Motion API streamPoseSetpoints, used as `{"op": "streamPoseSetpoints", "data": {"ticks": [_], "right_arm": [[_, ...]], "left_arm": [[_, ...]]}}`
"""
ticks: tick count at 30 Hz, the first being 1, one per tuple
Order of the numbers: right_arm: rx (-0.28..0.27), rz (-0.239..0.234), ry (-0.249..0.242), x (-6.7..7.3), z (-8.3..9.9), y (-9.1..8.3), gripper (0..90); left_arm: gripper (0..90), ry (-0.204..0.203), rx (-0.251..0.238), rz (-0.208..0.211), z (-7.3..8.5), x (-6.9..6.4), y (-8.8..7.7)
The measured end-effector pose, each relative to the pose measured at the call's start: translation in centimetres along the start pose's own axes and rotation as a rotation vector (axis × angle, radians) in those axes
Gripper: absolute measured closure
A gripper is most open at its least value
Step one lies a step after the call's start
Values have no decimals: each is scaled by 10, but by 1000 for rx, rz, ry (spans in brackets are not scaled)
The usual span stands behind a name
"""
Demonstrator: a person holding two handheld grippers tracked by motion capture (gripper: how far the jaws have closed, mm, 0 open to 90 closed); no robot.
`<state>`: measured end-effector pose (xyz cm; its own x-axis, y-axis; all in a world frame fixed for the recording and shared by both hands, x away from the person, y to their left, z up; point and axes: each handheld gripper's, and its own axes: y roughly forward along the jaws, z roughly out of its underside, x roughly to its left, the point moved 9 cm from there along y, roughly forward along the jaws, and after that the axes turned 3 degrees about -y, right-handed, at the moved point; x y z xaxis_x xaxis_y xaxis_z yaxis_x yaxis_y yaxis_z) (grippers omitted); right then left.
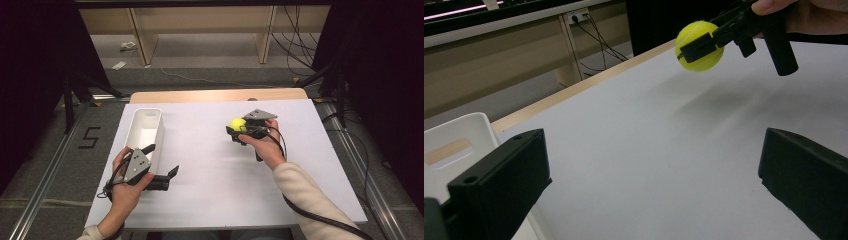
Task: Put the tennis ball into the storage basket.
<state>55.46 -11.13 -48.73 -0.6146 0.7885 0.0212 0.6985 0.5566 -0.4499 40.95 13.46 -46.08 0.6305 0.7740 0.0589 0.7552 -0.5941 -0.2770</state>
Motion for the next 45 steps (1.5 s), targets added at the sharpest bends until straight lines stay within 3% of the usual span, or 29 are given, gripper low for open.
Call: {"op": "streamPoseSetpoints", "data": {"ticks": [45], "right_arm": [[-23, -22, -13, 12, -12, -7, 264]], "left_arm": [[0, -1, -1, 0, 0, 0, 0]]}}
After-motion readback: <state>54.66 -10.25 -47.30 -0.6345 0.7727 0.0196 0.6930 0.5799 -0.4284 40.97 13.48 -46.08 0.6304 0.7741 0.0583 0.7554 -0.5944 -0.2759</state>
